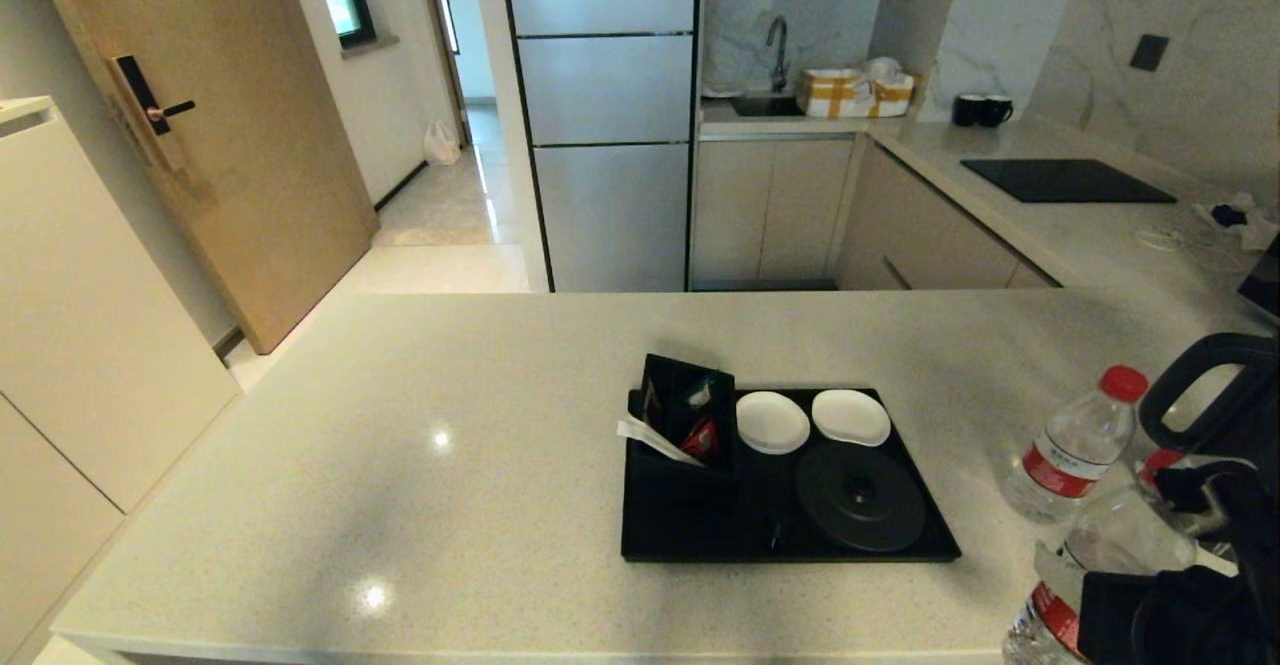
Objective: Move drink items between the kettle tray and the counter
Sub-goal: Place it on the right
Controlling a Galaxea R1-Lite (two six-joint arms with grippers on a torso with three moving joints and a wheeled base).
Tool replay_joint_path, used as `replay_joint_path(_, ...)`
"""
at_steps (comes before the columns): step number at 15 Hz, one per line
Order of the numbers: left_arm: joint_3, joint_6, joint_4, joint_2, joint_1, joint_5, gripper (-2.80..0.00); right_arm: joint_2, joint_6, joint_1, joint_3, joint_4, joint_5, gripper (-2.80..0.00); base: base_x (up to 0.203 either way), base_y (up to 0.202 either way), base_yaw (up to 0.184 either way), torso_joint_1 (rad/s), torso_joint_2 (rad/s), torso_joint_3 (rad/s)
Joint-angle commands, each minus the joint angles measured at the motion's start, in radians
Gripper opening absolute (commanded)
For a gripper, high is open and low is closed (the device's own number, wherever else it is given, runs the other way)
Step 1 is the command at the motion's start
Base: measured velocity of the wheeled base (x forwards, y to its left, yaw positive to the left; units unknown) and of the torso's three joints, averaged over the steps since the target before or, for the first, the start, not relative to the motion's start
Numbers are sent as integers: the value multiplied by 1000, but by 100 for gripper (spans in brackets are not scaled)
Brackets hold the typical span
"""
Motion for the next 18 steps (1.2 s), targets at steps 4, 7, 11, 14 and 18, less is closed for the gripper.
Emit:
replay_joint_path(4,0,0,1,0,0,0,-280,200,-8,-147,80,-256,2,-280,0,0,0,0,0,0)
replay_joint_path(7,0,0,0,0,0,0,-280,349,-22,-175,132,-457,-1,-280,0,0,0,0,0,0)
replay_joint_path(11,0,0,0,0,0,0,-280,606,-27,-230,173,-779,-12,-280,0,0,0,0,0,0)
replay_joint_path(14,0,0,0,0,0,0,-280,657,-67,-247,180,-933,-27,-280,0,0,0,0,0,0)
replay_joint_path(18,-1,0,0,0,0,0,-280,670,-137,-280,180,-1022,-27,-280,0,0,0,0,0,0)
